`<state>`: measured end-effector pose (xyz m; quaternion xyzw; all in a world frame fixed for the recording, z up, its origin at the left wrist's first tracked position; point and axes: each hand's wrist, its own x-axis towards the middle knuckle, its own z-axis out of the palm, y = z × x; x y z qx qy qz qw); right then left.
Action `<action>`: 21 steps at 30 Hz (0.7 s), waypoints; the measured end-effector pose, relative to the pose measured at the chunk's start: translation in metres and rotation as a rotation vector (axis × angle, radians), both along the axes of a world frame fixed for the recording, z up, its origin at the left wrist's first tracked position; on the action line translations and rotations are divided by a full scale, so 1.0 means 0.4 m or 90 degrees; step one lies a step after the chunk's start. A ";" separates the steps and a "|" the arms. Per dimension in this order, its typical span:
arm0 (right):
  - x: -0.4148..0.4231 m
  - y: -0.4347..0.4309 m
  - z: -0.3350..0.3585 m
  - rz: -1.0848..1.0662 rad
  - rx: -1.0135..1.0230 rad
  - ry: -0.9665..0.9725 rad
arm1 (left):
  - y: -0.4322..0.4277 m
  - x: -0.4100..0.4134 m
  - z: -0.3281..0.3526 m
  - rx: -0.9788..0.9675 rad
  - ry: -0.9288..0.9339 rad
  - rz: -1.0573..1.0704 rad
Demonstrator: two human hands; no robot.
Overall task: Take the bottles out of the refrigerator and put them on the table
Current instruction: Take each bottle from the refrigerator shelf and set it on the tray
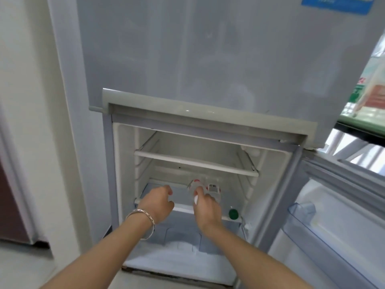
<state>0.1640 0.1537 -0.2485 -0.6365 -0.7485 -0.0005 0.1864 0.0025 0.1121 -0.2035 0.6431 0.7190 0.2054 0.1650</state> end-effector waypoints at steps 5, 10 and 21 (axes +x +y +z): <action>0.010 -0.054 0.204 0.063 0.143 0.004 | -0.028 0.026 0.094 0.010 -0.032 -0.025; 0.063 -0.189 0.403 0.106 0.187 0.012 | -0.096 0.104 0.225 0.033 -0.166 -0.239; 0.273 -0.460 0.714 0.139 0.262 0.241 | -0.285 0.219 0.544 0.186 -0.163 -0.363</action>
